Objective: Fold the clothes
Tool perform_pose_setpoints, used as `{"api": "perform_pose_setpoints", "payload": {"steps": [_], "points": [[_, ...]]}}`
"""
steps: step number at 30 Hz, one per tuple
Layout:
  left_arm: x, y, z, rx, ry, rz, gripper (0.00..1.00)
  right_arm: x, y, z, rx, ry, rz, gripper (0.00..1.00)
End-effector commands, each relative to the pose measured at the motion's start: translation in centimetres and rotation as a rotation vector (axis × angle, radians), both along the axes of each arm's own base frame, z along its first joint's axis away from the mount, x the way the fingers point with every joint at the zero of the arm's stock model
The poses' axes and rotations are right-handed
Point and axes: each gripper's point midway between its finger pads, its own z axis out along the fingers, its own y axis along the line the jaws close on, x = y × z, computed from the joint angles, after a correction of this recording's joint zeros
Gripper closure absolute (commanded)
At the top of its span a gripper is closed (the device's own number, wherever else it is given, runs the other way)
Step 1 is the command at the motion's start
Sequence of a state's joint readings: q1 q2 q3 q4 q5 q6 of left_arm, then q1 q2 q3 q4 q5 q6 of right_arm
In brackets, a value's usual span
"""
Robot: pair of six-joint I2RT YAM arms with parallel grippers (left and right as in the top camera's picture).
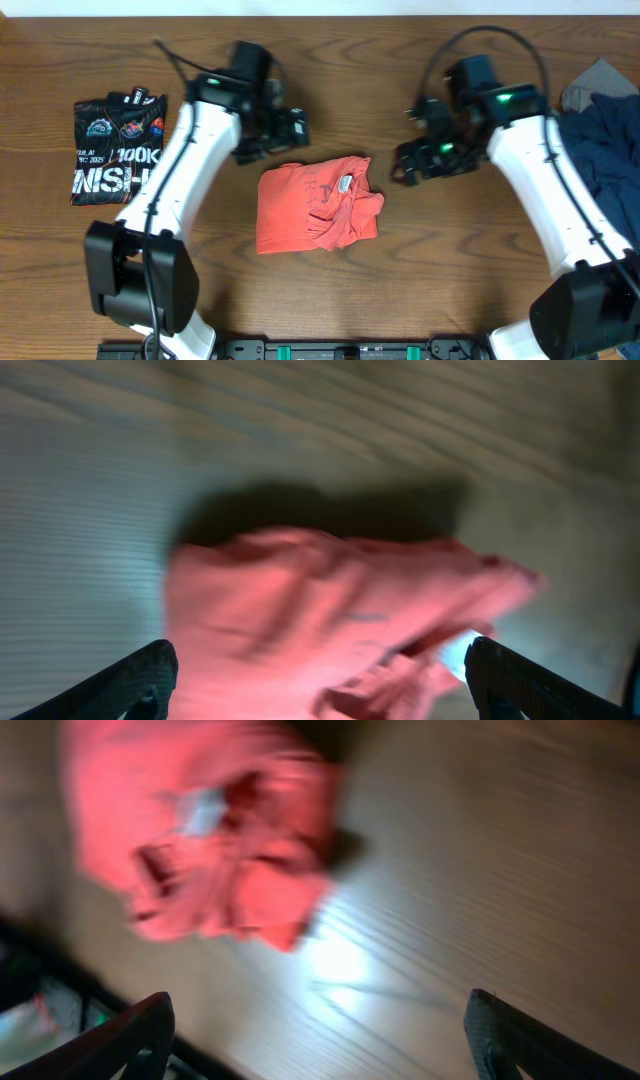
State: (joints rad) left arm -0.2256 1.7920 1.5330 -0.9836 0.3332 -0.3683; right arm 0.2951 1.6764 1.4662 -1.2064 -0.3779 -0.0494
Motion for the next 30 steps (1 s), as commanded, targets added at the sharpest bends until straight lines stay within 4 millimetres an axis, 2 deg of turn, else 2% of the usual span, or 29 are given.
{"api": "perform_pose_setpoints", "payload": {"steps": [1, 4, 7, 9, 13, 19, 20, 22, 24, 25, 26, 28, 30], "points": [[0.5, 1.9, -1.0, 0.042, -0.001, -0.014, 0.08, -2.2, 4.8, 0.2, 0.081, 0.002, 0.142, 0.12], [0.4, 2.4, -2.1, 0.052, 0.003, -0.044, 0.08, -3.2, 6.9, -1.1, 0.054, 0.004, 0.136, 0.12], [0.4, 2.4, -3.4, 0.061, 0.014, -0.081, 0.08, -5.0, 9.2, -3.4, 0.035, 0.012, 0.147, 0.19], [0.4, 2.4, -4.2, 0.066, 0.029, -0.098, 0.08, -5.9, 9.9, -4.8, 0.008, 0.013, 0.133, 0.20], [0.2, 2.4, -6.0, 0.073, 0.072, -0.114, 0.09, -7.4, 10.6, -7.5, -0.048, 0.000, 0.115, 0.18], [-0.7, 2.4, -8.6, 0.084, 0.165, -0.122, 0.09, -8.2, 10.2, -10.6, -0.105, -0.025, 0.039, 0.25], [-1.0, 2.3, -9.0, 0.087, 0.182, -0.124, 0.10, -8.2, 10.0, -11.0, -0.108, -0.025, 0.024, 0.29], [-1.6, 2.3, -9.8, 0.093, 0.219, -0.142, 0.14, -7.9, 9.7, -11.5, -0.118, -0.032, -0.012, 0.48], [-2.5, 2.2, -10.5, 0.100, 0.261, -0.163, 0.18, -7.3, 9.2, -11.7, -0.144, -0.057, -0.053, 0.73], [-2.9, 2.3, -10.8, 0.107, 0.286, -0.166, 0.18, -6.9, 8.9, -11.7, -0.159, -0.072, -0.069, 0.91], [-3.3, 2.4, -10.9, 0.110, 0.304, -0.172, 0.19, -6.4, 8.4, -11.8, -0.178, -0.091, -0.085, 0.99], [-4.3, 3.0, -11.2, 0.137, 0.349, -0.181, 0.24, -5.5, 7.3, -11.8, -0.220, -0.123, -0.123, 0.99], [-5.2, 3.8, -11.3, 0.176, 0.394, -0.183, 0.34, -4.0, 5.5, -11.8, -0.273, -0.158, -0.203, 0.99]]}}
